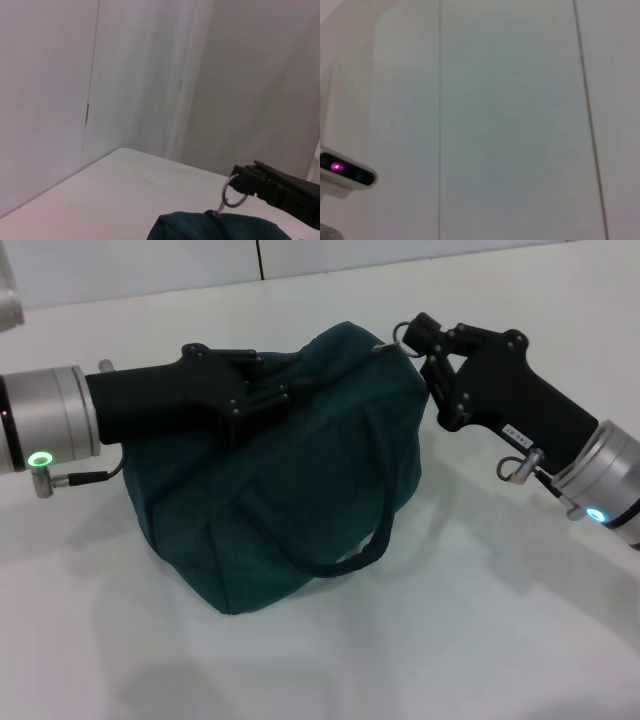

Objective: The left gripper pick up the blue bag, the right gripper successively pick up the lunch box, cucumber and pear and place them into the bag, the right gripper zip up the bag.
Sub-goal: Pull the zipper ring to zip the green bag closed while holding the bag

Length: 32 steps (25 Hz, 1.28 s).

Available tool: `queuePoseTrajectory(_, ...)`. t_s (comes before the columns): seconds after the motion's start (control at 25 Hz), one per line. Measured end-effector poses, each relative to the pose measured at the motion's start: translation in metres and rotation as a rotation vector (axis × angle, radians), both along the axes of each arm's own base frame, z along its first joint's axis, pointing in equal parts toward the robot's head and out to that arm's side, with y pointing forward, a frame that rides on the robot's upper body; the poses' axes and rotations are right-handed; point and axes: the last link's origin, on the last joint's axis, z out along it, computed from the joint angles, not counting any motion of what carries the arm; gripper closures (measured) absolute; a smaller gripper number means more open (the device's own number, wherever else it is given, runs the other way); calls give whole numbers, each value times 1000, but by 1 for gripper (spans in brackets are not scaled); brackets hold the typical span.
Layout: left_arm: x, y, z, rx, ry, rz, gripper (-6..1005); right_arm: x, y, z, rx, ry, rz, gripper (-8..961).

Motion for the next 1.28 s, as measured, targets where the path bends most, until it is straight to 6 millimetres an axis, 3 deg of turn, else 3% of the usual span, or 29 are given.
queuePoseTrajectory(0.36,-5,1,-1,28,13,0,711,17,1,3,-20,12,-83,935)
queuePoseTrajectory(0.48,-6,1,0,32,13,-1,750,24,1,6,-11,22,-115,794)
queuePoseTrajectory(0.72,-7,1,0,36,11,4,787,33,1,10,7,14,-151,634)
queuePoseTrajectory(1.04,-8,1,0,36,10,9,832,47,6,8,18,-110,-182,639)
queuePoseTrajectory(1.28,-7,1,0,37,12,2,876,44,11,1,45,-221,-151,642)
